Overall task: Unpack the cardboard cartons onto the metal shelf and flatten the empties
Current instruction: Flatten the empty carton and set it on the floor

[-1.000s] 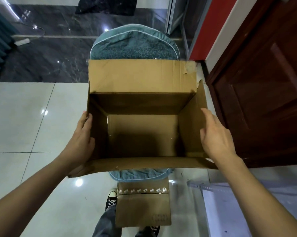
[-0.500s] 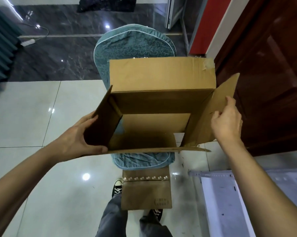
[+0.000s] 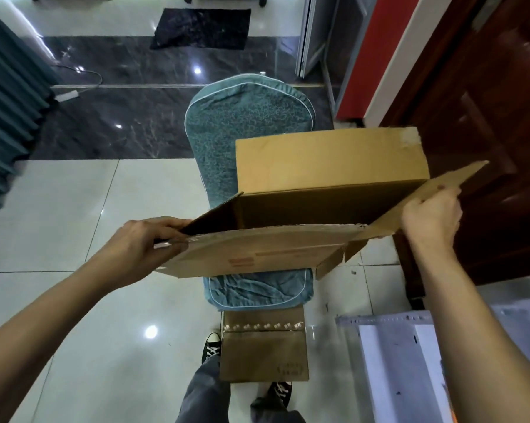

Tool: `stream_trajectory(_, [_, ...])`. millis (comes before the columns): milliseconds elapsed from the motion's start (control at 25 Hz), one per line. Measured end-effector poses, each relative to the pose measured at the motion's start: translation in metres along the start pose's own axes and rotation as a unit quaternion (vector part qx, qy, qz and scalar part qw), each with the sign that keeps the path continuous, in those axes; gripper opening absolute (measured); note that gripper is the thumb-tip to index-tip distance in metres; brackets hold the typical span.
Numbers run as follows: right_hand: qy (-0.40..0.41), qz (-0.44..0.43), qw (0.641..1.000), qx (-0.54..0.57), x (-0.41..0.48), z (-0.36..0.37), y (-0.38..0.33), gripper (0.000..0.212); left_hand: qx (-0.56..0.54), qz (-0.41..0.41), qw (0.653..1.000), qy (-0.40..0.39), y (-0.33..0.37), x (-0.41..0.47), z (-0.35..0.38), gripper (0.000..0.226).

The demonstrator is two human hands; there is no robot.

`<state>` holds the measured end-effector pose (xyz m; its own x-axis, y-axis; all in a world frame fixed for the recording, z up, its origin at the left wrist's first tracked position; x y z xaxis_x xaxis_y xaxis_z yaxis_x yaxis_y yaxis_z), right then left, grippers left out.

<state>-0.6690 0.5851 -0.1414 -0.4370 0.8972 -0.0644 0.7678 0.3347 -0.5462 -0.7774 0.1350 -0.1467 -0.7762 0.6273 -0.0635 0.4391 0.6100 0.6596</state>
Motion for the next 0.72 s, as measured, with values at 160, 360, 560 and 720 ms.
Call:
stream_trajectory(160, [0.029, 0.007, 0.999, 0.013, -0.005, -0.021, -0.002, 0.049, -0.008, -0.01, 0.999, -0.037, 0.027, -0.002, -0.024, 0.052])
stream_trajectory(360, [0.032, 0.02, 0.999, 0.009, -0.01, -0.034, 0.005, 0.05, 0.072, -0.01, 0.996, -0.057, 0.014, -0.002, -0.022, 0.042])
stream_trajectory(560, [0.008, 0.055, 0.998, -0.001, -0.015, -0.006, 0.022, 0.047, 0.147, -0.01, 0.989, -0.001, -0.02, 0.021, 0.022, 0.021])
stream_trajectory(720, [0.002, 0.1, 0.995, -0.002, -0.006, 0.033, 0.047, 0.043, 0.176, 0.008, 0.984, 0.016, -0.041, 0.046, 0.057, 0.02])
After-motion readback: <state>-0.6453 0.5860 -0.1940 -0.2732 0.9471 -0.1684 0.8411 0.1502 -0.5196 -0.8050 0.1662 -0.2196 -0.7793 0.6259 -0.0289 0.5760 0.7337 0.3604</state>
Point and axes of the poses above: each hand's wrist, its own x-axis towards the middle knuckle, its own z-axis out of the palm, y = z × x, the point moved 5 cm from there along x, towards the middle knuckle, and after that the axes turned 9 degrees about -x, right-handed, at the moved point
